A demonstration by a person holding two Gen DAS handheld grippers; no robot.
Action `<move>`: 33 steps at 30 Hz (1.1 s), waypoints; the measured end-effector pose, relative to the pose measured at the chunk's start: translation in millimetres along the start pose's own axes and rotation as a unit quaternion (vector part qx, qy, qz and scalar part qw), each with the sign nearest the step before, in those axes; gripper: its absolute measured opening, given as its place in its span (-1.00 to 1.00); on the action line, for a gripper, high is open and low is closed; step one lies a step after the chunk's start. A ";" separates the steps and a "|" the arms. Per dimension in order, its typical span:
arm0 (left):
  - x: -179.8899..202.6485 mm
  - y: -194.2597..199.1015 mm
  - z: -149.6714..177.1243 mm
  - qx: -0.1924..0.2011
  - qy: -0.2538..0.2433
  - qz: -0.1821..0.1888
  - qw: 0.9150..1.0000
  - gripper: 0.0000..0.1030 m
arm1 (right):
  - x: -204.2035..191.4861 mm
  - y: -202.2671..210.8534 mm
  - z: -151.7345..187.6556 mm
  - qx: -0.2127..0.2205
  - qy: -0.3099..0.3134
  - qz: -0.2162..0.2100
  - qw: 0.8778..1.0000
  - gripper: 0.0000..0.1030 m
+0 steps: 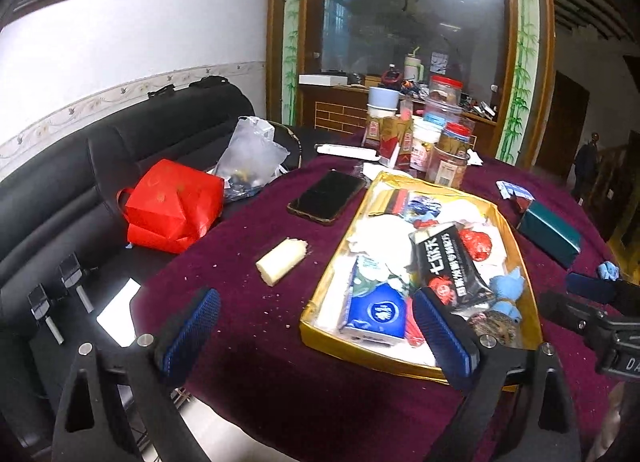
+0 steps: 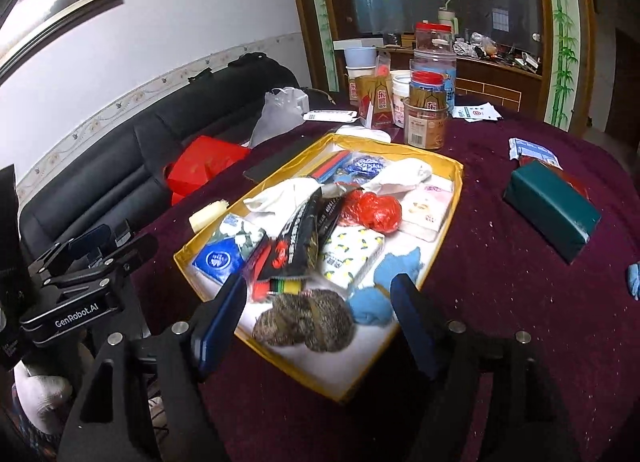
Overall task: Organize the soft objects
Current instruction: 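Move the right tool over to the blue cloth on the table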
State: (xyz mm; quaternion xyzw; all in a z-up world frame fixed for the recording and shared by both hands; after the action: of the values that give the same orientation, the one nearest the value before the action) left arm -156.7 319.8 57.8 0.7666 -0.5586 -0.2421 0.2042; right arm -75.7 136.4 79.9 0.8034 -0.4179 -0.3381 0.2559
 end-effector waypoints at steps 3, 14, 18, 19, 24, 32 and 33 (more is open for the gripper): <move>7.2 4.4 -1.0 0.000 -0.007 0.001 1.000 0.92 | 4.2 4.9 4.9 0.001 -0.003 -0.001 1.000 0.44; 32.1 18.1 -4.7 0.002 -0.030 0.004 1.000 0.92 | 25.1 22.9 16.6 0.013 -0.017 -0.002 1.000 0.46; 48.7 24.2 -6.7 0.003 -0.036 0.032 0.999 0.92 | 64.0 33.8 20.8 0.016 -0.038 0.022 0.999 0.52; 53.7 25.5 -6.9 0.003 -0.036 0.044 0.998 0.92 | 83.2 37.6 21.2 0.017 -0.049 0.036 0.998 0.52; 96.3 28.0 -7.8 0.001 -0.044 0.155 0.987 0.92 | 195.4 61.2 17.0 0.026 -0.145 0.106 0.983 0.52; 181.2 35.7 -1.3 -0.024 -0.085 0.287 0.954 0.92 | 362.9 92.0 -15.7 0.063 -0.290 0.196 0.935 0.52; 189.2 38.4 -0.9 -0.024 -0.095 0.292 0.951 0.92 | 378.8 91.9 -23.9 0.069 -0.303 0.203 0.928 0.52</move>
State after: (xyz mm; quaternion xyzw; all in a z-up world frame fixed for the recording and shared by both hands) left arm -136.4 127.8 53.9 0.5384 -0.7691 -0.2564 0.2301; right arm 56.4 -228.2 34.2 0.5761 -0.6522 -0.4766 0.1245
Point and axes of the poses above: each gripper's, at about its wrist camera, not at the fingertips, and y roughly against the way its jaws point, x to its right, z to its underside, the point moved 6 cm from there along -y, roughly the way its jaws point, and after that the axes turned 15 degrees about -y, right-handed, at the moved point
